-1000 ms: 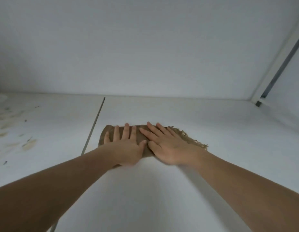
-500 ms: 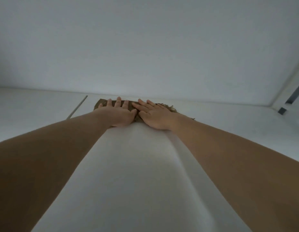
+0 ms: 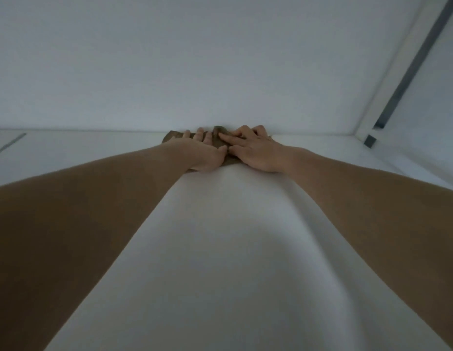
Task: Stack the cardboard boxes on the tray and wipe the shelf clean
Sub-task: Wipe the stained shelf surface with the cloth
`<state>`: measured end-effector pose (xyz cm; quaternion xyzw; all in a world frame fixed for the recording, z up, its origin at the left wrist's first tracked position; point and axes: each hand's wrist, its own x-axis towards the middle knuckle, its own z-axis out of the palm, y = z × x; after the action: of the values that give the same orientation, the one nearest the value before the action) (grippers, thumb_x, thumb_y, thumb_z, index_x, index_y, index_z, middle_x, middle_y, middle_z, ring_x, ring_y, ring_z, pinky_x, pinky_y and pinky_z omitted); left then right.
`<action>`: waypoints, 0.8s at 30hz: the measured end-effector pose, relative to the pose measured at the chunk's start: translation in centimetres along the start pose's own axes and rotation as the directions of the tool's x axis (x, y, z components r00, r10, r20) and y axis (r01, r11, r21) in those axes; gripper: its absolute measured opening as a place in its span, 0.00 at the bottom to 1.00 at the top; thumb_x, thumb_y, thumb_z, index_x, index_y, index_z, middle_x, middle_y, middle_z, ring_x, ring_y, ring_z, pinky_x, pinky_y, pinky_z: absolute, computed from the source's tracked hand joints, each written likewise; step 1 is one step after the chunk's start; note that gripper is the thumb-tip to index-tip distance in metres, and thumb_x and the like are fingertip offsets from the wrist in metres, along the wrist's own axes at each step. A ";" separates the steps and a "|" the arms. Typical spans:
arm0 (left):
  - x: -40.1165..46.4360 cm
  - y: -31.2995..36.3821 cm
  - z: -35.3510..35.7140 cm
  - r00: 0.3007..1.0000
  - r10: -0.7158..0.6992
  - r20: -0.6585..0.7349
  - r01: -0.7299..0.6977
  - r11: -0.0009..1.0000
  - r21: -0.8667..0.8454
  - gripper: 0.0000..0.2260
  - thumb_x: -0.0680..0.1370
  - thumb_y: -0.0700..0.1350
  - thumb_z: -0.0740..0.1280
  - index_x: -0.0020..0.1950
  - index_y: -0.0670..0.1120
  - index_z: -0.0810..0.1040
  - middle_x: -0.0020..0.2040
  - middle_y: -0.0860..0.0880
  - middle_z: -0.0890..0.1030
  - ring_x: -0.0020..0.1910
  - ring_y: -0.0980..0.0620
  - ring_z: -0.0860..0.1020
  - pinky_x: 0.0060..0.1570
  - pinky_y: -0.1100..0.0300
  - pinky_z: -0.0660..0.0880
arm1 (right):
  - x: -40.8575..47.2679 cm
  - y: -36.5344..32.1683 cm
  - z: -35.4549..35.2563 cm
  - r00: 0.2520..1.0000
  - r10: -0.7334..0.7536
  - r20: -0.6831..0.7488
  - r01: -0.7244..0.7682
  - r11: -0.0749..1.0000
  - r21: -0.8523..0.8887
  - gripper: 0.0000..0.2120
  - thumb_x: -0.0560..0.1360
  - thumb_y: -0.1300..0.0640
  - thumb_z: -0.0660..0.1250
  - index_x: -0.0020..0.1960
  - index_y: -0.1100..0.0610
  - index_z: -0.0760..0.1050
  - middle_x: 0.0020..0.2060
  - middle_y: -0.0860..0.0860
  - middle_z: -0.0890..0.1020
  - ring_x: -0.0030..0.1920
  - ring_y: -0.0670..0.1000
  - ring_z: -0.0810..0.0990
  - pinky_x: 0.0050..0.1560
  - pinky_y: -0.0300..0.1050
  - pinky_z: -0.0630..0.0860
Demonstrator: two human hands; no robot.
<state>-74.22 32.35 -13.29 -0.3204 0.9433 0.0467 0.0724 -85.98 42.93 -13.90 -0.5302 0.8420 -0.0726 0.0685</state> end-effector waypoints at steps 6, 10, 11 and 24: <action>0.8 10.4 0.4 0.990 0.139 0.014 -0.139 0.990 -0.014 0.32 0.80 0.63 0.41 0.78 0.48 0.40 0.79 0.49 0.41 0.77 0.45 0.42 0.75 0.47 0.41 | -4.6 9.2 -1.5 0.995 0.092 0.032 -0.090 0.994 -0.055 0.25 0.81 0.42 0.42 0.78 0.40 0.50 0.77 0.38 0.49 0.77 0.48 0.48 0.75 0.51 0.36; 1.1 16.5 0.2 0.978 0.208 0.021 -0.207 0.977 -0.047 0.32 0.79 0.63 0.42 0.78 0.47 0.41 0.79 0.48 0.41 0.77 0.45 0.42 0.75 0.47 0.40 | -7.9 14.4 -2.6 0.984 0.178 0.021 -0.177 0.983 -0.036 0.23 0.84 0.47 0.42 0.79 0.43 0.47 0.78 0.42 0.46 0.78 0.48 0.45 0.75 0.44 0.38; 1.2 17.7 0.2 0.975 0.220 0.020 -0.219 0.975 -0.047 0.32 0.80 0.63 0.42 0.78 0.47 0.41 0.79 0.48 0.41 0.77 0.45 0.42 0.75 0.47 0.40 | -8.6 15.3 -2.9 0.980 0.197 0.014 -0.196 0.979 -0.054 0.23 0.85 0.49 0.42 0.79 0.44 0.48 0.78 0.42 0.46 0.78 0.47 0.45 0.75 0.43 0.38; -0.1 21.5 0.2 0.982 0.185 0.044 -0.185 0.983 -0.008 0.31 0.79 0.64 0.44 0.78 0.53 0.41 0.79 0.49 0.41 0.77 0.43 0.41 0.73 0.44 0.40 | -11.9 17.3 -3.4 0.957 0.290 0.019 -0.290 0.957 -0.008 0.22 0.85 0.48 0.42 0.78 0.42 0.46 0.79 0.46 0.46 0.78 0.51 0.42 0.74 0.43 0.38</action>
<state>-87.32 49.42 -12.53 -0.2306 0.9671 0.0623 0.0879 -96.81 61.19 -13.49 -0.4020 0.9100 -0.0544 0.0852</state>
